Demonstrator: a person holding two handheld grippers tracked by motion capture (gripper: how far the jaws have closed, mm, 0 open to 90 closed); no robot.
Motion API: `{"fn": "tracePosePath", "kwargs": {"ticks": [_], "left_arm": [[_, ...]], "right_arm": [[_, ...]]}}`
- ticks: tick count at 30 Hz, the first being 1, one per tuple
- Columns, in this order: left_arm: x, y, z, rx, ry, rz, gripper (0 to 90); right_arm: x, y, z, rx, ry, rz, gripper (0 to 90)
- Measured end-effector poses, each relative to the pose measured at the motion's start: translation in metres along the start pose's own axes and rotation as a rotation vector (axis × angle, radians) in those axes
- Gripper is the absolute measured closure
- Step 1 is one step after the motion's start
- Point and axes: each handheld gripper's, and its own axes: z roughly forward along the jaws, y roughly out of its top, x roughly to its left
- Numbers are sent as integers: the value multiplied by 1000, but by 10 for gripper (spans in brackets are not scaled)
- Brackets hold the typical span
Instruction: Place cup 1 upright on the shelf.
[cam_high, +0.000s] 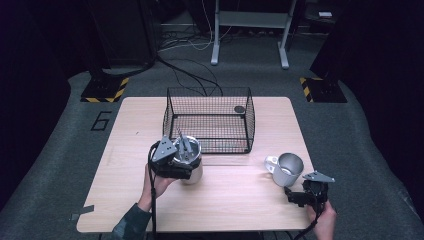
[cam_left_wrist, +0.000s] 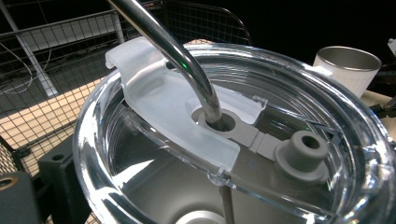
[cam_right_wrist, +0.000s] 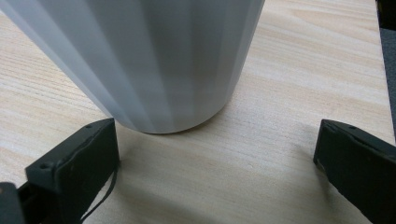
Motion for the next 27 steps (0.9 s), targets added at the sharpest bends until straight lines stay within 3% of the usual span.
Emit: {"fn": "tracePosePath", "kwargs": {"ticks": [14, 20, 27], "left_arm": [[6, 13, -8, 0, 13, 11, 37], [10, 17, -10, 1, -5, -9, 37], [10, 23, -14, -6, -15, -6, 37]], "right_arm": [[0, 0, 0, 0, 0, 0, 0], [0, 0, 0, 0, 0, 0, 0], [0, 0, 0, 0, 0, 0, 0]]}}
